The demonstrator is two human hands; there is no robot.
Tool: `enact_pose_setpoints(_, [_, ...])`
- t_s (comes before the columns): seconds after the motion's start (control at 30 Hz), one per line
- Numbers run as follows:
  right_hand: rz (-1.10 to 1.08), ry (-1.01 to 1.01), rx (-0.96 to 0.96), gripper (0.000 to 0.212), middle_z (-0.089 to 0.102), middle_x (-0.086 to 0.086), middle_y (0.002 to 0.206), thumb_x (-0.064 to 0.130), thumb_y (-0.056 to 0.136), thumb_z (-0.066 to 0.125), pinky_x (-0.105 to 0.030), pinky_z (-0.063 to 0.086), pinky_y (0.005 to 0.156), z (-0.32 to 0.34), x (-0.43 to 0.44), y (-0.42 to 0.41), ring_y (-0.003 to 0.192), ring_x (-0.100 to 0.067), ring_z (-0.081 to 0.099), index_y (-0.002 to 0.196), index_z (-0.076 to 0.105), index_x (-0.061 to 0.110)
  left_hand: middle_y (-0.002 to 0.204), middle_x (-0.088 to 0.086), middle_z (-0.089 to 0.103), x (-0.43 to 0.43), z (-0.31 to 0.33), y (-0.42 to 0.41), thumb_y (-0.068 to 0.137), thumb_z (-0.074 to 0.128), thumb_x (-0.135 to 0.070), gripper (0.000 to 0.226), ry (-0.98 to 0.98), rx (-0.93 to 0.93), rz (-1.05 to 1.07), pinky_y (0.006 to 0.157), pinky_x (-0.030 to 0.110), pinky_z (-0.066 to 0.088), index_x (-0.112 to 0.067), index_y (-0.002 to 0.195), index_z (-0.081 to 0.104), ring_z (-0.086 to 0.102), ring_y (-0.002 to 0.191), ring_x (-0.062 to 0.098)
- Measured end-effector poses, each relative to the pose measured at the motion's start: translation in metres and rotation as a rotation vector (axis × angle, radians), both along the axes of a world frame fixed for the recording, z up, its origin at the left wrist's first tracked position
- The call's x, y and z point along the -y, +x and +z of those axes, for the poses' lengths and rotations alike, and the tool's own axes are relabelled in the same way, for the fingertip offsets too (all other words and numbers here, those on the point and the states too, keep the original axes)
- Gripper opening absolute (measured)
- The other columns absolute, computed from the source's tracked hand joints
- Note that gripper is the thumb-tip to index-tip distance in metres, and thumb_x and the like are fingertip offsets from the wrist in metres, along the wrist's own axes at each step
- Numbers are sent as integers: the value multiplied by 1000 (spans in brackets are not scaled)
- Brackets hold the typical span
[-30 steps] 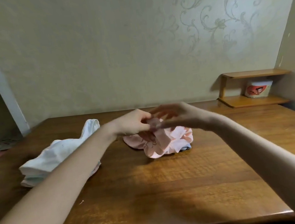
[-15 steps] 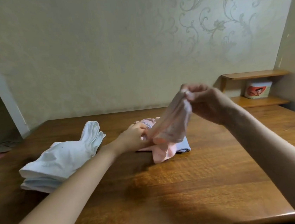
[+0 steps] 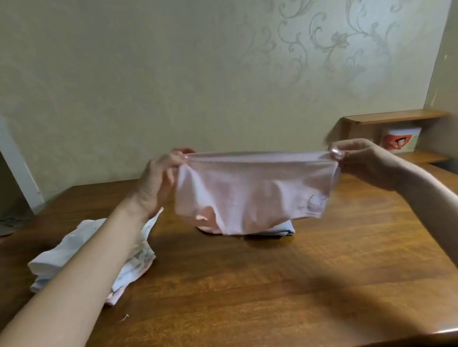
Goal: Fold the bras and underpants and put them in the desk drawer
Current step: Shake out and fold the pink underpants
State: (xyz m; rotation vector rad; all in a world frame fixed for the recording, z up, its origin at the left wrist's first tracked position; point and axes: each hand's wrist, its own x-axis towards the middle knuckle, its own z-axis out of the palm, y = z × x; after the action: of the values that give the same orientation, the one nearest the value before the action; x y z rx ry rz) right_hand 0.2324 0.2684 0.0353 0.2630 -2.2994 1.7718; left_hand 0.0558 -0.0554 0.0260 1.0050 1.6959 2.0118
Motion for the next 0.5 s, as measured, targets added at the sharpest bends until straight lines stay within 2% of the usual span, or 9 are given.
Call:
enact_pose_setpoints(0.03, [12,-118,-16,30,63,5,64,44,59,82,-18,48,60,-4,-5,-2,62,-7,59,60,66,18,80,2,65,3,4,3,73,53,-22,22,116,143,-132,71,27,49,-6,85,61,62,75,16])
enact_pose_setpoints(0.1, [15,-287,-25,37,68,-4,78,44,55,84,-21,50,66,-9,-6,-7,74,-15,64,72,70,14,71,1,55,4,10,11,74,54,-24,13,269,232,-242,64,26,48,-13,70,50,58,66,17])
enact_pose_setpoints(0.17, [19,-393,-11,40,68,-12,95,37,66,78,-31,49,80,-12,-6,-11,93,-26,62,88,69,6,62,1,53,3,14,21,76,51,-26,18,358,297,-179,58,21,49,-15,64,43,58,58,16])
enact_pose_setpoints(0.27, [15,-424,-70,23,72,-6,94,33,71,71,-26,52,81,-10,1,-11,92,-21,66,80,73,12,54,0,57,2,16,25,84,47,-26,26,438,303,-101,57,20,50,-18,60,48,59,55,17])
enact_pose_setpoints(0.33, [30,-456,-95,34,71,-8,95,38,64,79,-28,50,82,-7,1,-11,93,-23,65,82,69,10,55,0,62,1,18,26,81,53,-26,25,395,270,-30,58,20,50,-18,58,58,62,57,15])
enact_pose_setpoints(0.37, [26,-443,-104,40,71,-8,90,41,60,82,-27,51,78,-5,0,-11,88,-21,65,82,67,10,53,-4,61,1,18,23,76,59,-25,23,314,168,45,55,17,49,-18,55,60,62,54,10])
enact_pose_setpoints(0.4, [-15,-386,-107,41,69,-3,79,45,56,84,-24,51,70,-3,-1,-11,77,-17,64,76,66,14,49,-10,56,1,16,18,73,61,-25,23,189,-35,147,52,16,45,-18,52,58,57,51,5])
enact_pose_setpoints(0.47, [-101,-211,-121,39,60,5,61,52,54,84,-19,47,55,2,0,-9,58,-9,56,61,62,20,46,-11,44,5,7,0,73,62,-40,30,-147,-612,349,52,22,36,-22,53,49,46,49,6])
enact_pose_setpoints(0.5, [-103,-182,-133,38,58,5,60,52,57,82,-19,46,53,3,-3,-8,57,-8,55,59,60,21,49,-9,47,7,3,-8,74,57,-47,32,-304,-874,436,58,24,35,-23,55,50,47,54,11])
